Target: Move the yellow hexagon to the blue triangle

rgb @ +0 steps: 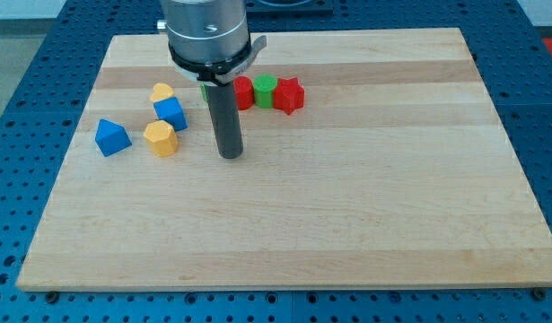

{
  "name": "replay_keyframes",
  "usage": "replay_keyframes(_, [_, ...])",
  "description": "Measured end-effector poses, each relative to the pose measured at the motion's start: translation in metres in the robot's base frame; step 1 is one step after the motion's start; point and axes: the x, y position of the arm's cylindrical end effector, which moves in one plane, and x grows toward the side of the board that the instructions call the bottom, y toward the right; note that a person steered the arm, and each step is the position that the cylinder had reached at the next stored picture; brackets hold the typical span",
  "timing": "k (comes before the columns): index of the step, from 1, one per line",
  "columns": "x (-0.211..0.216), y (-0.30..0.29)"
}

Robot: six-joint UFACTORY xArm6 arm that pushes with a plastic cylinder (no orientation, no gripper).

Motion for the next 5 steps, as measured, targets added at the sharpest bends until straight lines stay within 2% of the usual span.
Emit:
replay_keyframes(1, [-0.025, -0.029])
replay_keyframes(5, [-0.025, -0.105])
